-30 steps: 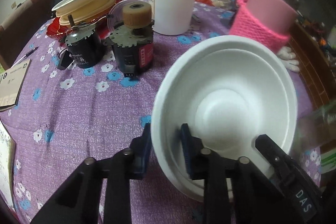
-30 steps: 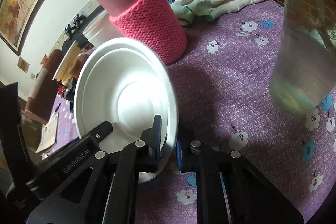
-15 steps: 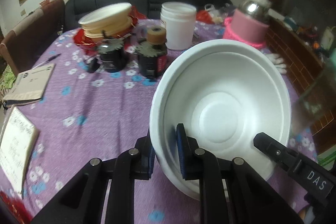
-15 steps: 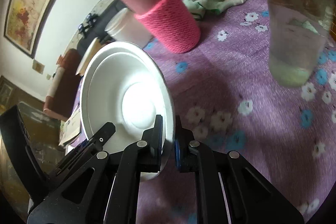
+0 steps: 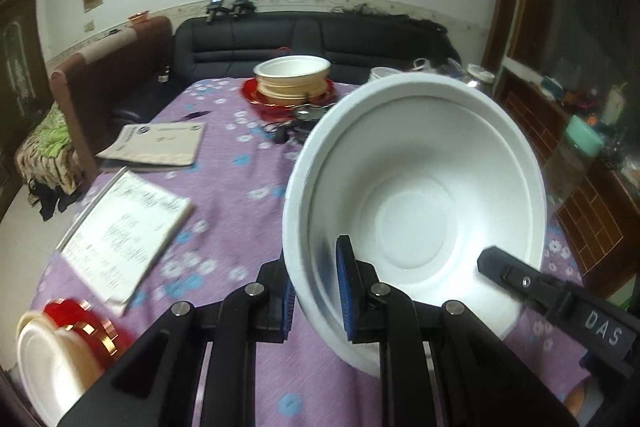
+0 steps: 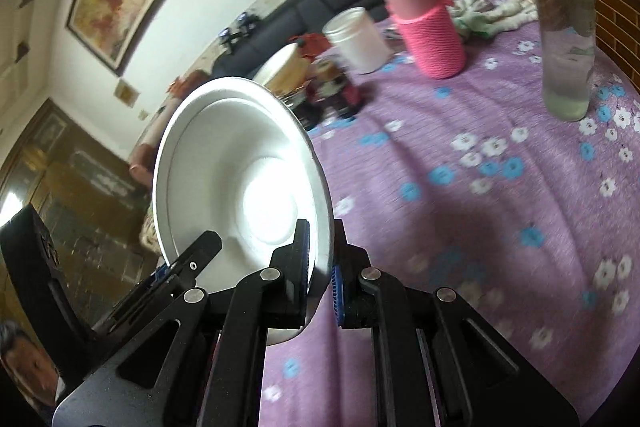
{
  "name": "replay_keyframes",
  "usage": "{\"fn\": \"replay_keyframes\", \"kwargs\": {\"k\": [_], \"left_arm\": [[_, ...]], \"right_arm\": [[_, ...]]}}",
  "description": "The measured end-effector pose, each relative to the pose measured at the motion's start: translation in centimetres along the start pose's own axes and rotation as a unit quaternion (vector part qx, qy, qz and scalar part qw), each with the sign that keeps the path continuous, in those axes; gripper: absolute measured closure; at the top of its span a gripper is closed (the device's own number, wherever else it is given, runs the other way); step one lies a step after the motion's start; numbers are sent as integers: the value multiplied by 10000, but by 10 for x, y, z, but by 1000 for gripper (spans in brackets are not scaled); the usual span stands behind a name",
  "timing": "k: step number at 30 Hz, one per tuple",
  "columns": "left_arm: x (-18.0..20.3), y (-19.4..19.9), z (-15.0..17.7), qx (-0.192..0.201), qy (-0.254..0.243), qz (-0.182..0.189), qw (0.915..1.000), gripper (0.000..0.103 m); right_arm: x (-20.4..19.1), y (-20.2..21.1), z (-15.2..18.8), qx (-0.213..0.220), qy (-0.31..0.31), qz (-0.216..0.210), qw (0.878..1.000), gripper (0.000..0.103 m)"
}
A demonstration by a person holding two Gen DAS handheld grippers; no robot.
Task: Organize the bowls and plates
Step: 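Lift the white foam bowl with both grippers and carry it over the dish stack, then lower the foam bowl into the white bowl and open the left gripper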
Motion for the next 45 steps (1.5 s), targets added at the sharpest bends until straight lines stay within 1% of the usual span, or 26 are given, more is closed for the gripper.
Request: {"fn": "replay_keyframes", "kwargs": {"k": [4, 8, 10, 13, 14, 15, 18, 24, 29, 37, 45], "left_arm": [[-35, 21, 10, 88, 169, -81, 9998, 86], [-72, 41, 23, 185, 316, -287, 9989, 86], [-92, 48, 30, 192, 422, -359, 9983, 86], [-124, 58, 44, 228, 587, -568, 9964, 86], [-134, 60, 50, 233, 626, -651, 9956, 86], [-147, 64, 55, 260, 654, -813, 9942, 86], [-175, 71, 68, 291, 797, -1067, 9907, 86], [-223, 81, 83, 330, 1118, -1417, 9830, 86], [-242, 80, 92, 300, 1231, -1567, 9795, 86], [-263, 81, 113, 198, 1422, -1637, 9760, 86], [-267, 77, 119, 143, 1452, -1616, 9760, 86]], "right_arm": [[-36, 2, 20, -110, 229, -240, 9994, 94], [-73, -2, 47, -256, 500, -426, 9975, 94], [-91, -10, 64, -408, 607, -537, 9959, 94], [-116, -24, 88, -660, 771, -694, 9924, 94], [-125, -28, 95, -734, 836, -726, 9911, 94], [-136, -34, 106, -849, 928, -782, 9890, 94], [-162, -47, 132, -1077, 1205, -826, 9834, 94], [-197, -71, 171, -1453, 1624, -894, 9719, 93], [-215, -85, 193, -1586, 1878, -870, 9654, 93], [-230, -101, 223, -1795, 2092, -779, 9581, 92], [-228, -109, 231, -1865, 2098, -705, 9572, 92]]}}
Point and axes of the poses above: each gripper's, at about its wrist camera, not at the fingertips, and y roughly against the way its jaws point, x to its right, z to its underside, the point moved 8 cm from there along -y, roughly the way its jaws point, and after that the axes turned 2 degrees about -z, right-handed, at the moved point
